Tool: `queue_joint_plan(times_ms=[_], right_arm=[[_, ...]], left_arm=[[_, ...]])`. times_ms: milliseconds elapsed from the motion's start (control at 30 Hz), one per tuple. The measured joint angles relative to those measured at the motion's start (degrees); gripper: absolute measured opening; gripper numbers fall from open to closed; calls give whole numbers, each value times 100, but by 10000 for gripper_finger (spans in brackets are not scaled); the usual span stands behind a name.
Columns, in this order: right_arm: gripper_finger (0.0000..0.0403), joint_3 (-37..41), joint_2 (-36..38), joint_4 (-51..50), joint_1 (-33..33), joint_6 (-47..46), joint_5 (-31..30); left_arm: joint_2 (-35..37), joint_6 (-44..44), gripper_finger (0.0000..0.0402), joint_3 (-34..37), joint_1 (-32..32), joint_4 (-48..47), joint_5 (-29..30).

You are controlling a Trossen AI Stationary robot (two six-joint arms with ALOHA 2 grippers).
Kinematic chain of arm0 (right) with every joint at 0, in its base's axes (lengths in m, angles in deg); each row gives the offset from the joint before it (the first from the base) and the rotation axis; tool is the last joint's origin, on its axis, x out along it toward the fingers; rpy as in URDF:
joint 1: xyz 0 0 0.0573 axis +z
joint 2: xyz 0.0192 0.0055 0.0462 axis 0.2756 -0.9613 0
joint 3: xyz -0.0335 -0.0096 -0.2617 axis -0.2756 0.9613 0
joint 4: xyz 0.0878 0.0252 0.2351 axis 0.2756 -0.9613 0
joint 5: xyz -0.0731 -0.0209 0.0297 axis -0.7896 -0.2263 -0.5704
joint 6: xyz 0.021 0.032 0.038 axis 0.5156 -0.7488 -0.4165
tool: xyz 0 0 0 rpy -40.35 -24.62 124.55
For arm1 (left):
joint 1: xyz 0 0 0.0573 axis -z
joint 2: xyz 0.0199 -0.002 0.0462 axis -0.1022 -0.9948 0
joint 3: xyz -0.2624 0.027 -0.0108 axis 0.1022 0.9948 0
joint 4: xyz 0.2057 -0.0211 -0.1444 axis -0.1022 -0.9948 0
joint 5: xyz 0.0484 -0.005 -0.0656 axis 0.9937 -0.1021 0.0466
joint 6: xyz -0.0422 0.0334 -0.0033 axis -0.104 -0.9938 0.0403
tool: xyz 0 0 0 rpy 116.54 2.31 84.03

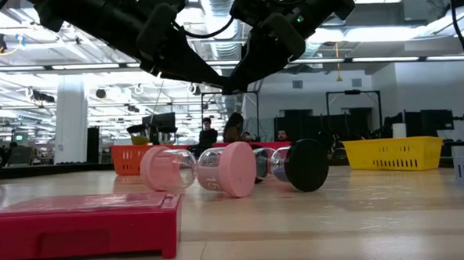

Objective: Pick & Place Office items
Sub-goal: Put the black digital clock into the yellow bin

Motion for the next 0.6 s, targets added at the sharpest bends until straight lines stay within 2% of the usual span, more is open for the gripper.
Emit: queue_joint_plan(times_ms=[267,600], right_arm=[[155,0,0,-8,-32,18,210],[164,0,0,-17,-34,-2,219]], left_arm=[[0,-108,166,0,4,31,-4],[-2,-108,171,2,4,62,2]])
